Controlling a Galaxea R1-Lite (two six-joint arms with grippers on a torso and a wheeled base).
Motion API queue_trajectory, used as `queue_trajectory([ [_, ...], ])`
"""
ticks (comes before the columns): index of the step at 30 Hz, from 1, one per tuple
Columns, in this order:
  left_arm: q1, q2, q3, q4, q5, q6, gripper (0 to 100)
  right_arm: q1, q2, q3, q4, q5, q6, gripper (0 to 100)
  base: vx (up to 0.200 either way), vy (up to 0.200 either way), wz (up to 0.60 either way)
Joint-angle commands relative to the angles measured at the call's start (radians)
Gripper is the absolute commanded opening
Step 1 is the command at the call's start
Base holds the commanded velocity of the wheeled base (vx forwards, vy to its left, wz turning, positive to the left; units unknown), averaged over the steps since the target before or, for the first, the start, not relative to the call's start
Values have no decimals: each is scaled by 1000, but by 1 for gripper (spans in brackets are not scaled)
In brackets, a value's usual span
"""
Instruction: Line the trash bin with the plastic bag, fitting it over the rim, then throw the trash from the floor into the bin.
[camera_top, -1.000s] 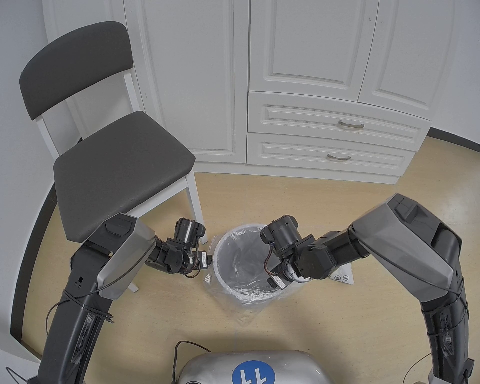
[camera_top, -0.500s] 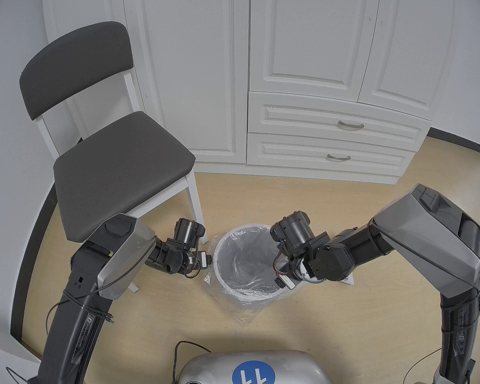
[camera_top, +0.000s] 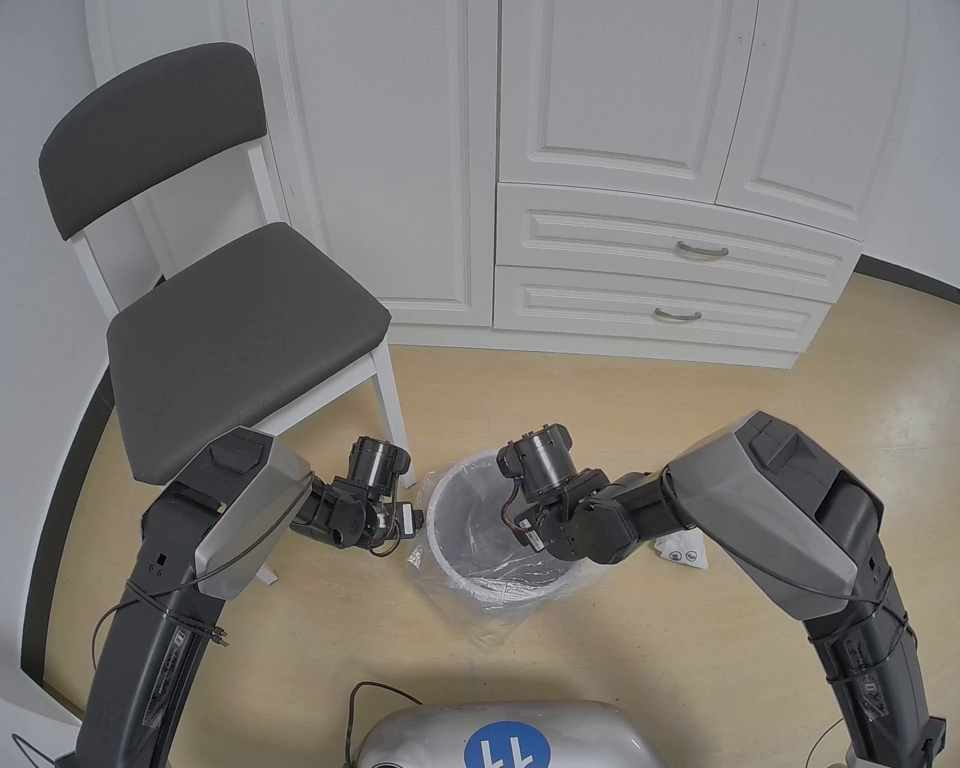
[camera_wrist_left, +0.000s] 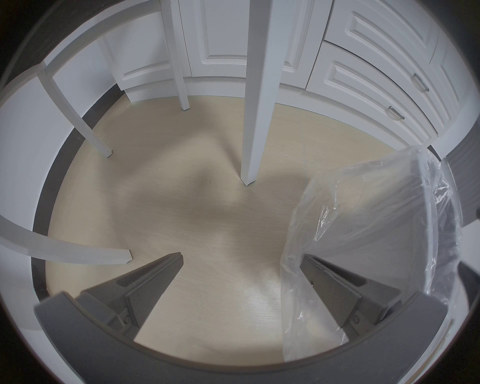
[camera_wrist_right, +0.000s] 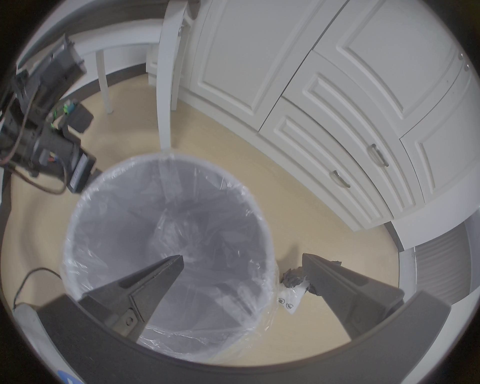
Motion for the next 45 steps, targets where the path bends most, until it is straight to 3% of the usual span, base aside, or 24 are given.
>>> queue_trajectory([
  [1, 0, -1, 0, -2, 1, -1, 100, -1, 32, -7, 51, 0, 1, 100, 0, 0, 0],
  [16, 0, 1, 0, -4, 2, -1, 100, 39, -150, 200, 281, 11, -23, 100, 0, 0, 0],
  [35, 0, 1, 1, -5, 4, -5, 100, 63, -92, 250, 269, 11, 20, 100, 0, 0, 0],
  [45, 0, -8, 10, -1, 4, -5, 100, -12, -20, 169, 267, 1, 63, 100, 0, 0, 0],
])
